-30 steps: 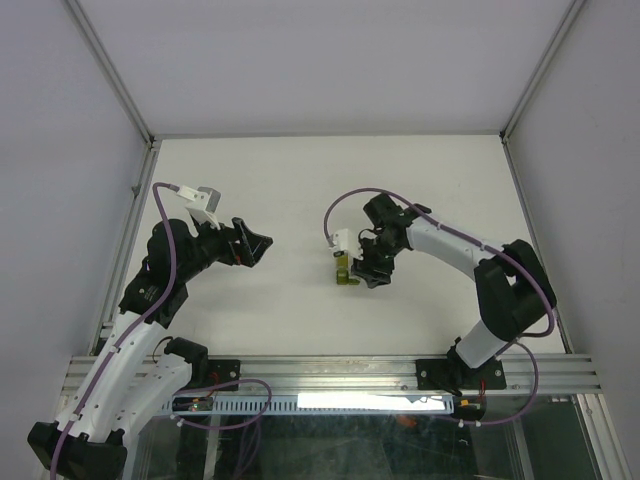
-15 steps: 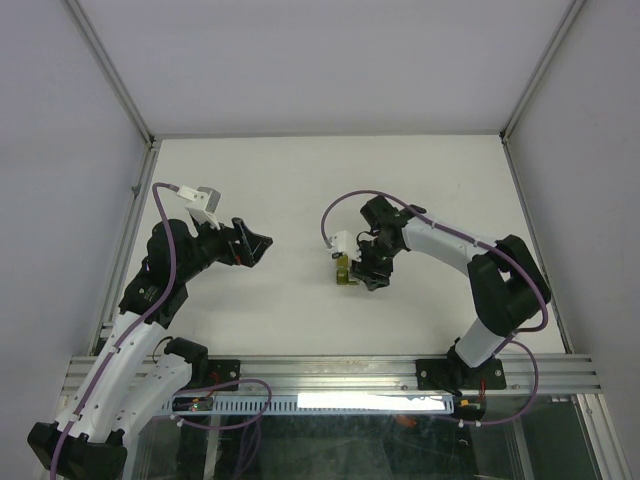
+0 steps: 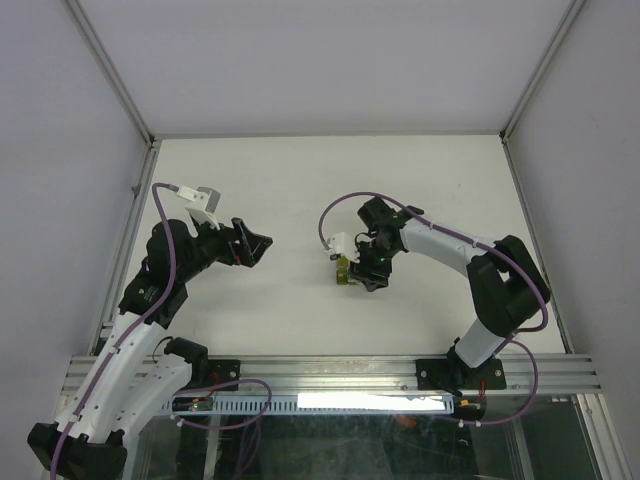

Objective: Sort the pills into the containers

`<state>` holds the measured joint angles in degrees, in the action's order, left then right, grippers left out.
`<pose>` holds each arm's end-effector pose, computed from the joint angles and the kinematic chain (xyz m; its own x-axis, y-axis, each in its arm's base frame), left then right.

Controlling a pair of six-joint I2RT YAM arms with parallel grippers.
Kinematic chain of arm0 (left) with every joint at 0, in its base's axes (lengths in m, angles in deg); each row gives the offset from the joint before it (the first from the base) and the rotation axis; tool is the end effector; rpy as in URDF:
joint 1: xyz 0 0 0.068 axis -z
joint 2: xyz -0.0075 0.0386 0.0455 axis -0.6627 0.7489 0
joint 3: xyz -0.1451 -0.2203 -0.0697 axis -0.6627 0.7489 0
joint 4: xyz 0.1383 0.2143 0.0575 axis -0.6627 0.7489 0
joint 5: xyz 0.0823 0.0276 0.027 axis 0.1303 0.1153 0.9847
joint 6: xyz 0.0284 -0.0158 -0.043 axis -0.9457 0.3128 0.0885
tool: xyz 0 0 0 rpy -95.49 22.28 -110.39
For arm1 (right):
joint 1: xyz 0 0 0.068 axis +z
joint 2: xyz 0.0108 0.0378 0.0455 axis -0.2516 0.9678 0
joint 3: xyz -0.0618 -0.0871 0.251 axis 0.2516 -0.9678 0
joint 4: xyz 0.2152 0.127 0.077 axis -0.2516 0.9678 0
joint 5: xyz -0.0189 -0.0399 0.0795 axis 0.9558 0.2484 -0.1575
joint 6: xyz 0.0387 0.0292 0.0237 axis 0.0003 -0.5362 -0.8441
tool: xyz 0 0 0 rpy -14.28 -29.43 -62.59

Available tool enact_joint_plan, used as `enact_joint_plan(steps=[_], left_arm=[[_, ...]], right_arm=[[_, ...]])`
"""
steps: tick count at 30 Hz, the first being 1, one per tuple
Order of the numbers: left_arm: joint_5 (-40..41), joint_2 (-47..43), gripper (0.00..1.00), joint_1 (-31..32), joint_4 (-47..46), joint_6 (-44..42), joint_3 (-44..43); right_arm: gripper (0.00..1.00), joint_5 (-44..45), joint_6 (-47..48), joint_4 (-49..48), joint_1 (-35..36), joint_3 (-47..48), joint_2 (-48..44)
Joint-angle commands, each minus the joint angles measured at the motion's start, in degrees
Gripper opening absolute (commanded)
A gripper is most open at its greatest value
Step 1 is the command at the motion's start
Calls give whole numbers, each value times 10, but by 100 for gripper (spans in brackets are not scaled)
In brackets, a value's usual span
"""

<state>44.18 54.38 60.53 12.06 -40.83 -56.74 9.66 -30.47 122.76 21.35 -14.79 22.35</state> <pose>0.1482 -0.0610 0.3109 -0.4740 -0.1544 -0.8669 0.4218 0.8244 -0.3775 0.2339 0.1857 0.1879 0.0029 -0.9148 -0.4039 -0.9974 -0.0317 0.0647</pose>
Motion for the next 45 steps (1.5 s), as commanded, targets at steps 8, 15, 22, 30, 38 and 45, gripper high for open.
enact_joint_plan(steps=[8,15,22,30,38,45], left_arm=[[-9,-7,99,-9,-15,-12,-10],[-11,-6,99,-10,-15,-12,-10],[-9,-5,99,-10,-15,-12,-8],[-9,-4,99,-10,-15,-12,-9],[-9,-5,99,-11,-15,-12,-9],[-10,-5,99,-11,-15,-12,-8]], right_arm=[[0,15,-13,0,13,36,0],[0,25,-16,1,18,36,8],[0,31,-17,4,22,38,10],[0,35,-22,14,24,42,6],[0,30,-28,23,25,56,5],[0,55,-29,-9,24,42,-3]])
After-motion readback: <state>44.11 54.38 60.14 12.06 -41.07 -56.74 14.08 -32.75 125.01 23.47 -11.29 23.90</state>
